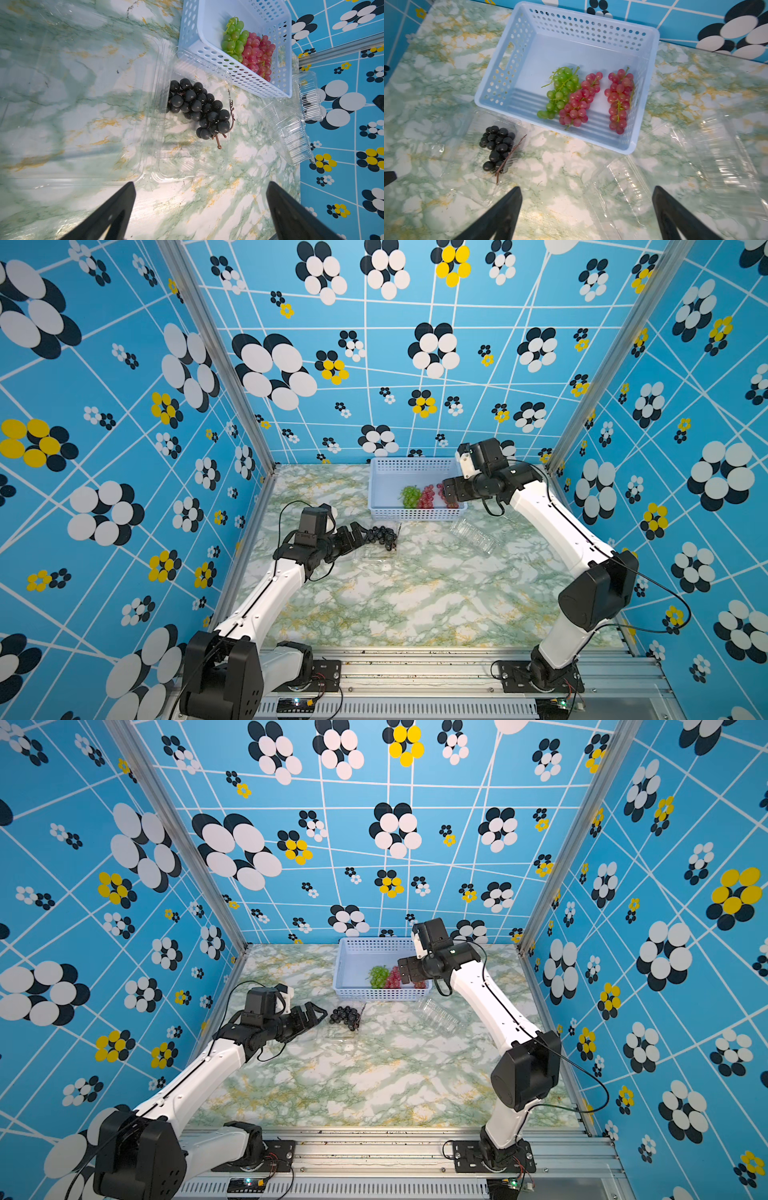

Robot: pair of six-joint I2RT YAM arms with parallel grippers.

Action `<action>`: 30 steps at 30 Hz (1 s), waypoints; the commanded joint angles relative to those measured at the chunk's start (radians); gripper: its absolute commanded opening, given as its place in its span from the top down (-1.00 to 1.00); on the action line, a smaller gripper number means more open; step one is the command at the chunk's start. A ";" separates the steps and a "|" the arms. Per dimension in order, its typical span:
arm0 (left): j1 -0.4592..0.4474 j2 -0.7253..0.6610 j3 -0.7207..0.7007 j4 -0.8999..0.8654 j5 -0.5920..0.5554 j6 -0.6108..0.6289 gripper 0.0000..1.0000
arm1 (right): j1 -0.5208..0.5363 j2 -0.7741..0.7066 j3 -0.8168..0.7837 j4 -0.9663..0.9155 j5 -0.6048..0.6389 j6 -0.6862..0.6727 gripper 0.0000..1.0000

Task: Pack grapes into containers
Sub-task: Place the grape into the packing box, then adjust the grape in the packing box.

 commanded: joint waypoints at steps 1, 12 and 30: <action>-0.002 0.010 0.041 0.001 -0.024 0.010 -0.99 | 0.033 -0.014 -0.146 0.173 -0.125 0.060 -0.98; 0.091 -0.033 0.006 -0.048 -0.005 -0.012 -0.99 | 0.244 0.080 -0.285 0.402 -0.253 0.228 -0.98; 0.155 -0.091 -0.023 -0.085 0.034 0.021 -0.99 | 0.336 0.271 -0.142 0.437 -0.297 0.317 -0.99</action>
